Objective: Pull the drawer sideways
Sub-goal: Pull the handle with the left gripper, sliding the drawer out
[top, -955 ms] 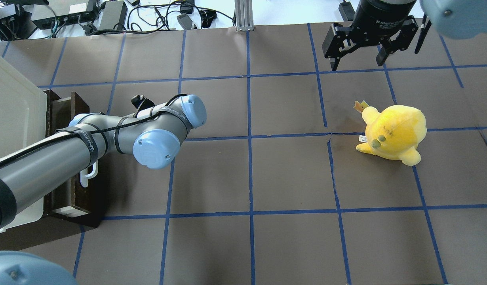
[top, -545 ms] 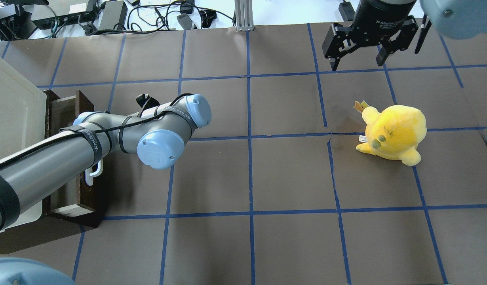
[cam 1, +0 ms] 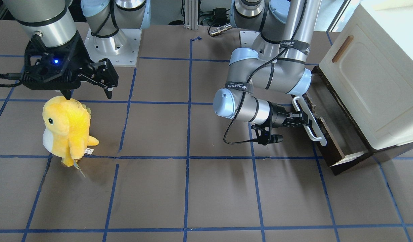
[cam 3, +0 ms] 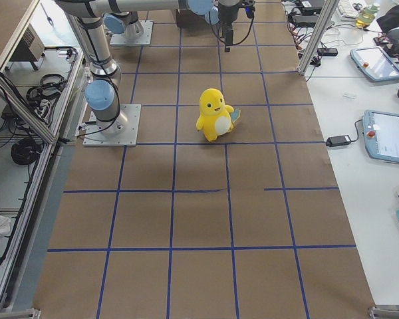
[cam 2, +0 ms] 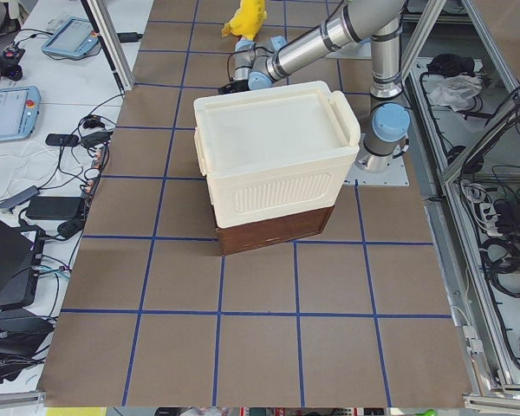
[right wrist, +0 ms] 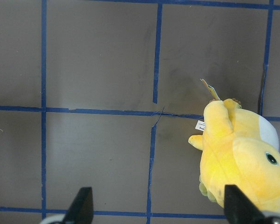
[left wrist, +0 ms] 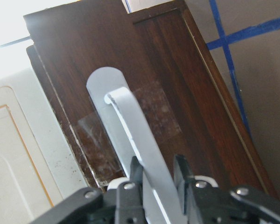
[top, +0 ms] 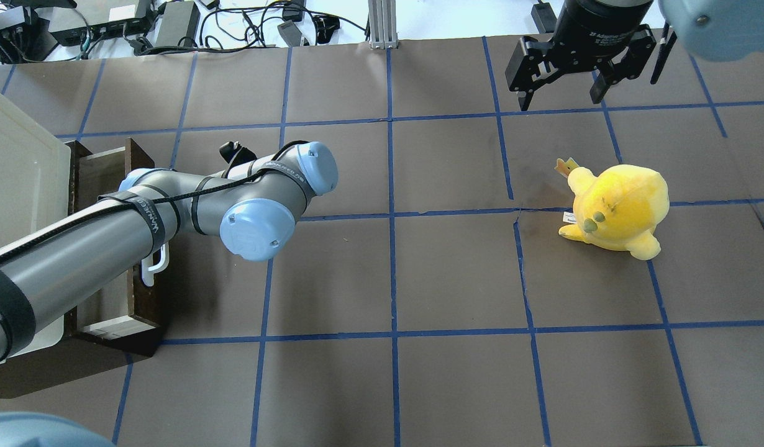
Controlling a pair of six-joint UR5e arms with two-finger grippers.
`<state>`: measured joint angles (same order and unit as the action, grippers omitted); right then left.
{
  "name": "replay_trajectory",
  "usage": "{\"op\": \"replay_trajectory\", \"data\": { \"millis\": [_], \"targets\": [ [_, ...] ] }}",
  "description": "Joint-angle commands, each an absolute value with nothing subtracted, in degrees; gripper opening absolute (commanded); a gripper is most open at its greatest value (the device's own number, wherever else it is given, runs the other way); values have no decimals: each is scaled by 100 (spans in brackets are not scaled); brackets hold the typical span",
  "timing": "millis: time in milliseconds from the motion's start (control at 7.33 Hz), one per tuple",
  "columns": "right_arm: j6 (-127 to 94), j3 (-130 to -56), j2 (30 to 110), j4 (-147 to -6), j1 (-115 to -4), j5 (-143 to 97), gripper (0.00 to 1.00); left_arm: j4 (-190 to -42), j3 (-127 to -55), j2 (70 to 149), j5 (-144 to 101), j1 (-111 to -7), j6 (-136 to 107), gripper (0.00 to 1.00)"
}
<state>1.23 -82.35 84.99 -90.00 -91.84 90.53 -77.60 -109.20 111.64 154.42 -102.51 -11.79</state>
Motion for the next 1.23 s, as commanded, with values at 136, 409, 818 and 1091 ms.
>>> {"op": "replay_trajectory", "data": {
  "millis": [136,409,818,1091],
  "targets": [
    [123,-8235,8499,-9000,-9185,9053,100,-7937,-10767,11171,15372,-10345,-1186,23],
    [123,-8235,8499,-9000,-9185,9053,100,-7954,-10767,11180,15372,-10345,-1186,23],
    [123,-8235,8499,-9000,-9185,9053,100,-7972,-10767,11188,15363,-10354,-1187,23],
    [123,-8235,8499,-9000,-9185,9053,100,-7972,-10767,11197,15276,-10354,-1187,25]
  ]
}}
